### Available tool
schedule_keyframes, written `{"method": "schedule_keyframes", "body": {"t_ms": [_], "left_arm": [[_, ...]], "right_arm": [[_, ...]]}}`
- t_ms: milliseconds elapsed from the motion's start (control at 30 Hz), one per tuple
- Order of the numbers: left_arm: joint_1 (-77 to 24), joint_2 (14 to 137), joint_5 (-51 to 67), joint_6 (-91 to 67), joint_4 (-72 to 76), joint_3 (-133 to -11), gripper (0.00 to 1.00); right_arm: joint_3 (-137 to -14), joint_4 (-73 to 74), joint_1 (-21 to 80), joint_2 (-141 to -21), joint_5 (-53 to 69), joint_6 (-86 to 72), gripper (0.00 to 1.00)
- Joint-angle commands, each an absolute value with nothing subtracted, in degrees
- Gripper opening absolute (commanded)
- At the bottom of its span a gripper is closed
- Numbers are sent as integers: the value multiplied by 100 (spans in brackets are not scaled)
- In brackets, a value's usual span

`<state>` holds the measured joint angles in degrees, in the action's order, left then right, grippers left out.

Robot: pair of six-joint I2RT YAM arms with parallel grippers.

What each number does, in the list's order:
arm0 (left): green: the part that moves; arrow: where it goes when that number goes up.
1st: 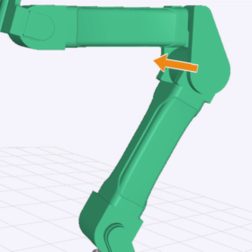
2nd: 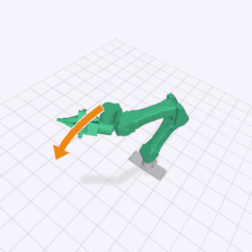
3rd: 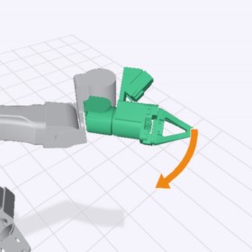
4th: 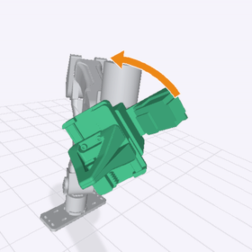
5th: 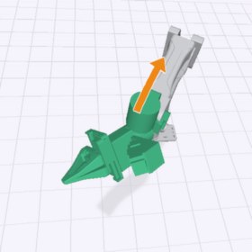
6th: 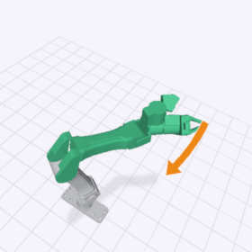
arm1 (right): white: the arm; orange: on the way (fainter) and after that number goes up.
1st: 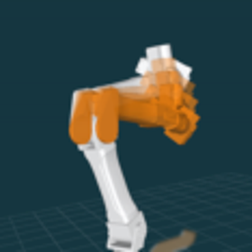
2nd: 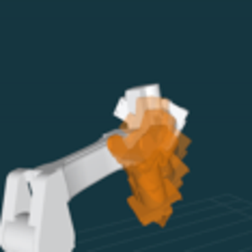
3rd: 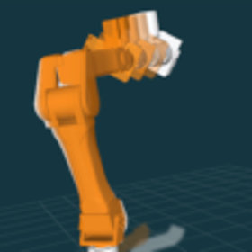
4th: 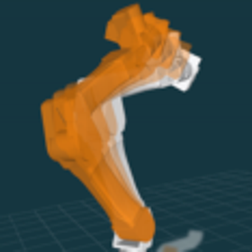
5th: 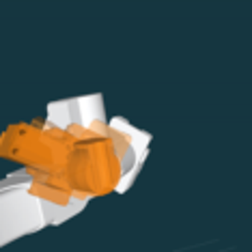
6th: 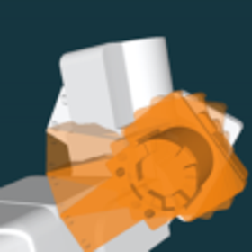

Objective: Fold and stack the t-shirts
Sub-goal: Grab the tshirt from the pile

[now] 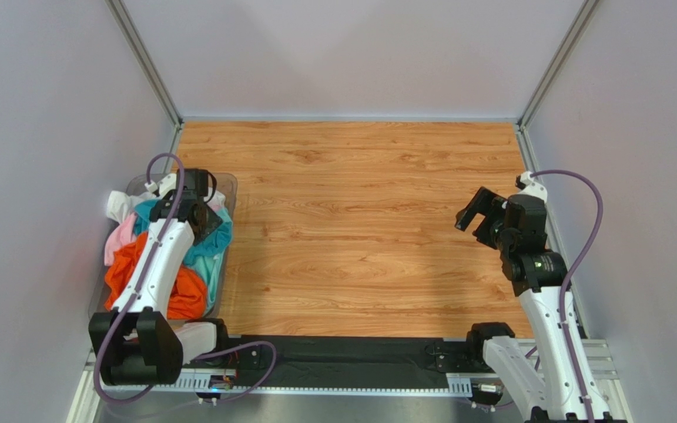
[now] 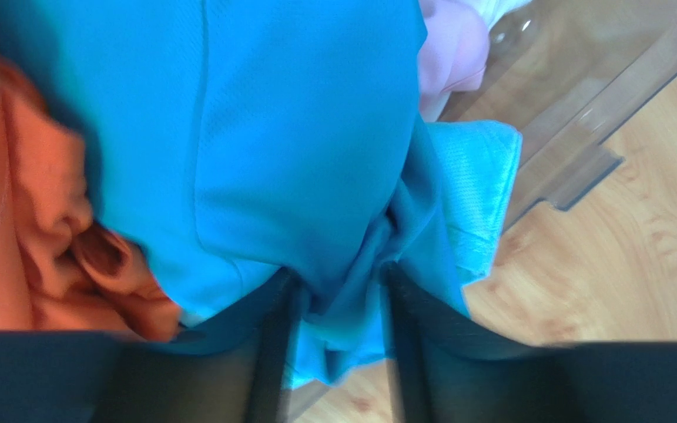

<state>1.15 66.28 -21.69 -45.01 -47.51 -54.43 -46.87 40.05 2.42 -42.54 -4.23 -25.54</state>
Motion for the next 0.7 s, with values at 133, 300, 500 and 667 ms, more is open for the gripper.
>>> {"method": "schedule_keyframes", "body": {"t_ms": [133, 300, 500, 667], "left_arm": [[246, 6778, -1662, -4114, -4377, -5686, 0], [246, 6110, -1284, -3982, -4272, -5923, 0], [255, 5643, -44, -3735, -4122, -7091, 0], [19, 5686, 1116, -3412, -3560, -8364, 0]], "right_arm": [[-4746, 3990, 220, -4307, -228, -2399, 99], [-4702, 3990, 220, -3991, -176, -2443, 99], [-4667, 3955, 220, -3578, -193, -2479, 100], [-4606, 3902, 220, -3192, -281, -2557, 100]]}}
